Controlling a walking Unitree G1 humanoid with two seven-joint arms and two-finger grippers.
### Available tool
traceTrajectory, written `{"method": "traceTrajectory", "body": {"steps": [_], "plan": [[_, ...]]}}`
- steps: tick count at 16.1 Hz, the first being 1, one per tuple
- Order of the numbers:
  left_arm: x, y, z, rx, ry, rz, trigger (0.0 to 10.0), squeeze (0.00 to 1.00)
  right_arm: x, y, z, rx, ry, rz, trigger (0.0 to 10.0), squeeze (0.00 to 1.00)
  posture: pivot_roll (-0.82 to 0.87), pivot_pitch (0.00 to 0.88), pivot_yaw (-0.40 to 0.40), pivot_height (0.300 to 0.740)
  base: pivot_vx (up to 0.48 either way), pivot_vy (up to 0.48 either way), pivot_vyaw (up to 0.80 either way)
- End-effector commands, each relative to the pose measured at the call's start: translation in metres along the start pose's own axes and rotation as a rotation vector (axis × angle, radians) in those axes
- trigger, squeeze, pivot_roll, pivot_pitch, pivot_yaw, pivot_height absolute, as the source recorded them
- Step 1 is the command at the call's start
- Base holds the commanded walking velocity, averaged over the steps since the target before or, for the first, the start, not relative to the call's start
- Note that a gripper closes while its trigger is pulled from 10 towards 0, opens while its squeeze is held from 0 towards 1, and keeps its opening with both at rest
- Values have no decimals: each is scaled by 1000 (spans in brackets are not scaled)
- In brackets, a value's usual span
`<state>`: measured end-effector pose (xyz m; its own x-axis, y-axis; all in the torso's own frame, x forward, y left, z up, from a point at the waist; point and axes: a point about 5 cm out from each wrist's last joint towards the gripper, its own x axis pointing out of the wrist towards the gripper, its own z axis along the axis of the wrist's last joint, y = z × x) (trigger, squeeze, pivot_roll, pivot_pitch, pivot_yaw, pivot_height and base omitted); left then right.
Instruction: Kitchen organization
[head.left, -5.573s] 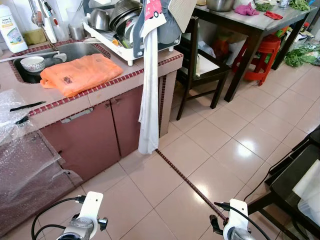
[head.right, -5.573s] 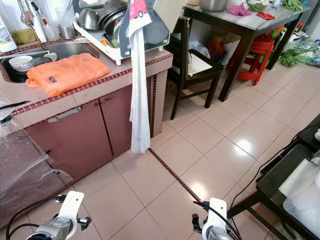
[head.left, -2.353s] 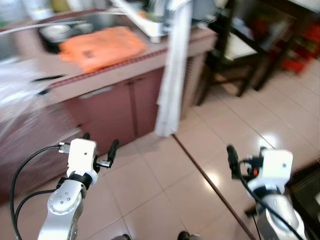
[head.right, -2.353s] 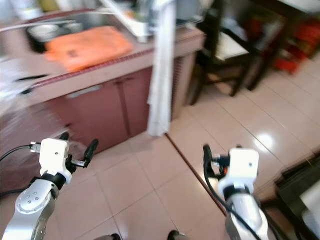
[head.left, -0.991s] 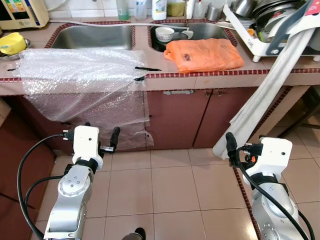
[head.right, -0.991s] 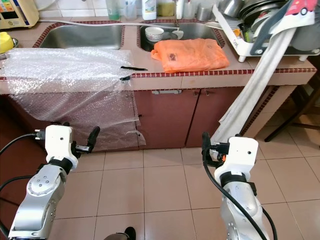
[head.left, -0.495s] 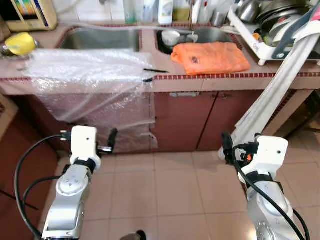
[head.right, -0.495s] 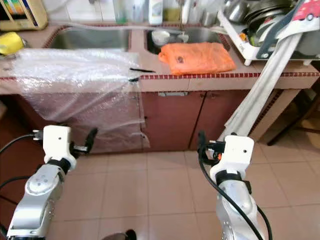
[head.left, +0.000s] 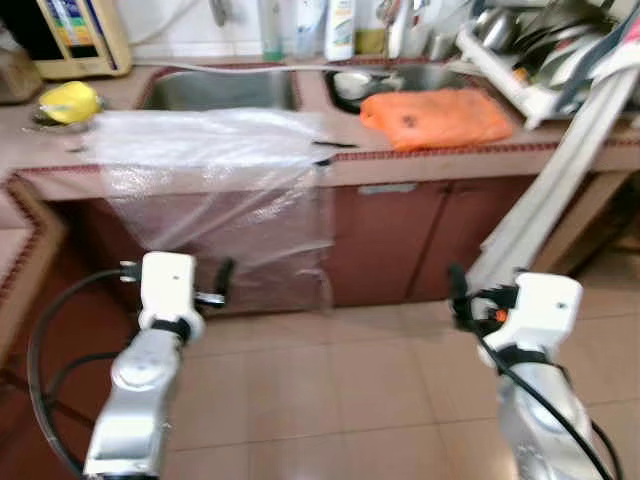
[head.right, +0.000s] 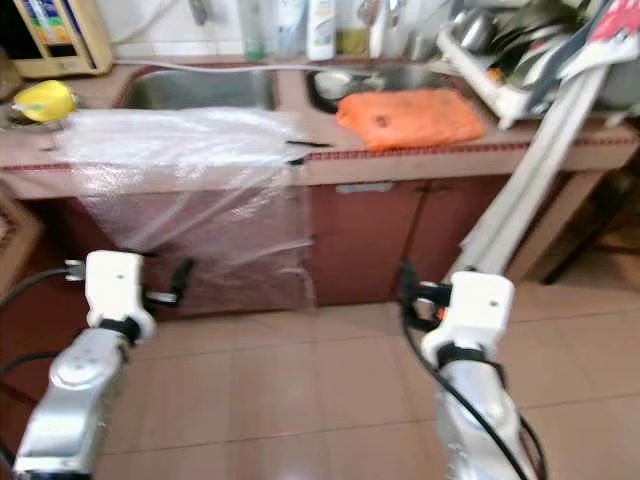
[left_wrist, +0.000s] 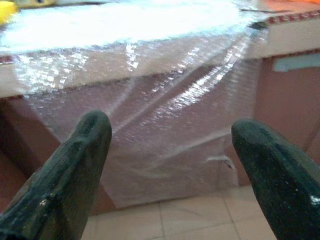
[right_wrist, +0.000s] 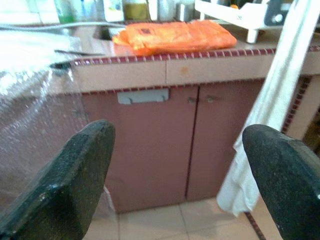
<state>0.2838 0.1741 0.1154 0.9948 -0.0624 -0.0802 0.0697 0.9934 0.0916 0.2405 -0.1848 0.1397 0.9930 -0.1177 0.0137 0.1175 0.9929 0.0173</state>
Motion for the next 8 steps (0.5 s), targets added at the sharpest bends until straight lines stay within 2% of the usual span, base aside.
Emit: {"method": "traceTrajectory", "body": {"steps": [1,5,8], "plan": [[0,2,-1,11,11,6,10000,0,0,0,3,4,-13,-6,10000,0,-22,120,-5,740,0,326,0],[1,2,-2,6,16,14,10000,0,2,0,4,0,-17,-6,10000,0,-21,121,-12,740,0,353,0],[1,0,3,21,-22,10,10000,0,3,0,5,1,-20,-3,10000,0,-20,119,-16,740,0,0,0]]}}
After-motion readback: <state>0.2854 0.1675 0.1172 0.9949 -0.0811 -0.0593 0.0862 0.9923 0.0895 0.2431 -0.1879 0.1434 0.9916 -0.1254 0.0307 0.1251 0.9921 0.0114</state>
